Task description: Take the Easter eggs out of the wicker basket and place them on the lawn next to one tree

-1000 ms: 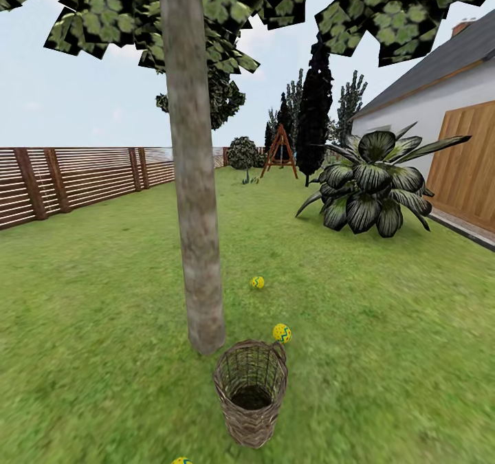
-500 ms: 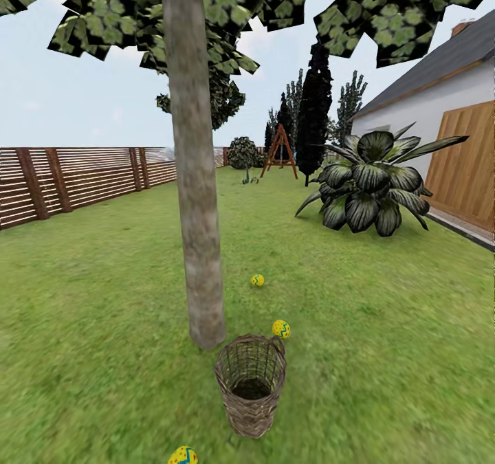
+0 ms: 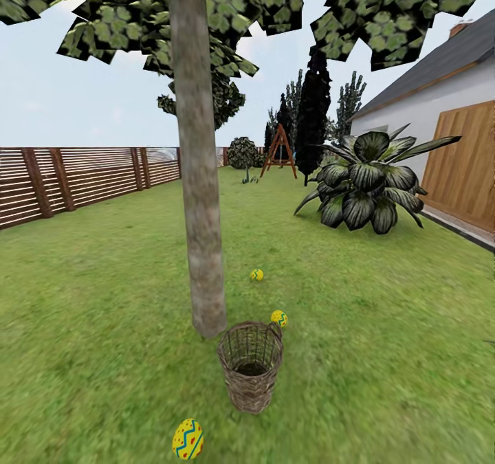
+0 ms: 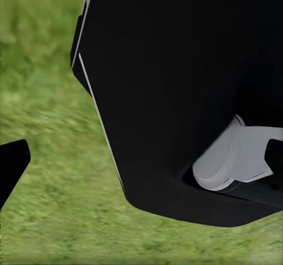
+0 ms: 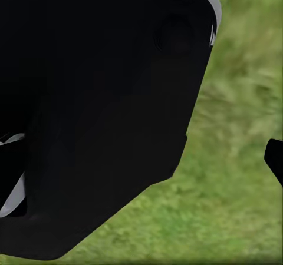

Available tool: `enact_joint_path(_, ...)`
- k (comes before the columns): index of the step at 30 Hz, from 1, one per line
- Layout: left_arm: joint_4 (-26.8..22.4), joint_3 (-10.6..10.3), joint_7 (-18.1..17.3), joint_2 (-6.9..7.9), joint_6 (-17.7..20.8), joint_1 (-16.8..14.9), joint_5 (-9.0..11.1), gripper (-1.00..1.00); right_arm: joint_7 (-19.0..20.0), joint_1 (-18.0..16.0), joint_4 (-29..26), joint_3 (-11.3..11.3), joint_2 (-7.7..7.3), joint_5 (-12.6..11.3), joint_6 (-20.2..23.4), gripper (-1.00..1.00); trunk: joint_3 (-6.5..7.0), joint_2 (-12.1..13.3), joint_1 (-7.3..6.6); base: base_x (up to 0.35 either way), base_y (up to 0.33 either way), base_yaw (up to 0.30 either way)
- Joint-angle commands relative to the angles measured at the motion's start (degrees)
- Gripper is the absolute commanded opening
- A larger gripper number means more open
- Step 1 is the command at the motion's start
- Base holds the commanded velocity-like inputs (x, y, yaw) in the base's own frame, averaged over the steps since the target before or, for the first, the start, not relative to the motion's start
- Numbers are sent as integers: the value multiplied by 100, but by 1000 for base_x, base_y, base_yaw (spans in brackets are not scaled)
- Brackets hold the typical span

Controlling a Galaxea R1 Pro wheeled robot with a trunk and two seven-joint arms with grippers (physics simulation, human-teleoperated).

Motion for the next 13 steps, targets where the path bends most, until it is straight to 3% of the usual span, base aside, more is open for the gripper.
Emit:
enact_joint_path(1,-4,42,-4,9,24,-1,18,100,12,-6,6,-47,-3,51,11,100,-6,-4,-1,-53,0,0)
enact_joint_path(13,-40,82,4,-17,16,-1,46,100,11,-6,6,-47,-3,51,11,100,-6,-4,-1,-8,0,0)
